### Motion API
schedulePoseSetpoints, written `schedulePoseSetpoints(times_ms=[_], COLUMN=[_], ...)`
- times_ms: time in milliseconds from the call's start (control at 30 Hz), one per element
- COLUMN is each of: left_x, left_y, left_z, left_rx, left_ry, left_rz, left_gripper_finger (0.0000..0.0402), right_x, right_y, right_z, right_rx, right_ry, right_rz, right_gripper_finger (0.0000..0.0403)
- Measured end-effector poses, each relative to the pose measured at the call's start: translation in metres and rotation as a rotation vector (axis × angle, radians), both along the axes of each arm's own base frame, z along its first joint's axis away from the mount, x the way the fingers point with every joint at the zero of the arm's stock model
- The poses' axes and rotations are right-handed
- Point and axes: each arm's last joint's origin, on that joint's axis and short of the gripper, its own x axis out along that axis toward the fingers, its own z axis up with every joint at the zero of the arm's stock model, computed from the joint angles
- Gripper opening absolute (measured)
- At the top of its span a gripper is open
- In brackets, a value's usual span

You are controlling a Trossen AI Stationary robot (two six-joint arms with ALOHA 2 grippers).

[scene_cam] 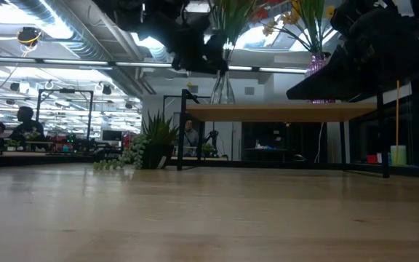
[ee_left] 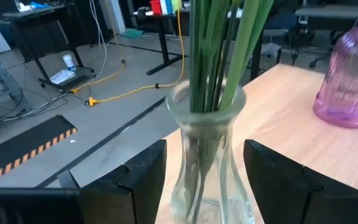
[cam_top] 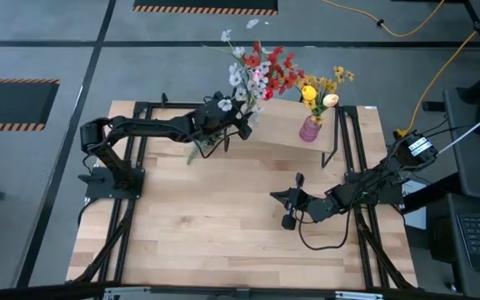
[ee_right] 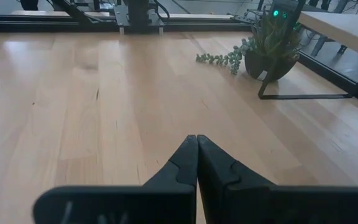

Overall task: Pick and place flowers into a vace then onto a shelf
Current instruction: Return to Home Position

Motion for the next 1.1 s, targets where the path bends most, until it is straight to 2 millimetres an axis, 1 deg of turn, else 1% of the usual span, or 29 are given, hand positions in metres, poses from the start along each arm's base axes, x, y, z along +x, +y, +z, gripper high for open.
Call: schedulePoseSetpoints(times_ms=[100,200,267,367,500,633,700,767,833,1000,1100], left_x=[-0.004,-0.011,-0.017,-0.026,-0.039,-0.054,-0.061,-0.069,-0.078,-0.105,-0.125], left_y=[-0.006,-0.017,-0.025,-0.04,-0.061,-0.084,-0.098,-0.112,-0.125,-0.154,-0.163], left_z=[0.01,0.023,0.03,0.038,0.05,0.062,0.062,0.055,0.041,-0.005,-0.03], left_rx=[0.016,0.03,0.032,0.036,0.038,0.055,0.057,0.057,0.058,0.083,0.089], left_ry=[-0.01,-0.012,0.018,0.072,0.101,0.123,0.117,0.112,0.109,0.034,-0.048], left_rz=[-0.015,-0.042,-0.063,-0.104,-0.14,-0.152,-0.202,-0.26,-0.287,-0.334,-0.393], left_gripper_finger=[0.0209,0.0209,0.0208,0.0203,0.019,0.017,0.0156,0.014,0.0122,0.0074,0.0047], right_x=[0.0,0.0,0.0,0.0,0.0,0.0,0.0,0.0,0.001,0.001,0.001], right_y=[0.0,0.0,0.0,0.0,0.0,0.0,0.0,0.0,0.0,0.0,0.002], right_z=[0.0,0.0,0.0,0.0,0.0,0.0,0.0,0.001,0.001,0.002,0.002], right_rx=[-0.004,-0.006,-0.006,-0.006,-0.003,0.0,0.002,0.003,0.005,0.007,0.008], right_ry=[0.004,0.006,0.006,0.006,0.003,-0.001,-0.005,-0.008,-0.014,-0.016,-0.004], right_rz=[0.0,0.001,0.001,0.001,0.0,-0.001,-0.001,0.0,0.0,0.001,0.056], right_gripper_finger=[0.0006,0.0006,0.0006,0.0006,0.0006,0.0006,0.0006,0.0006,0.0006,0.0006,0.0006])
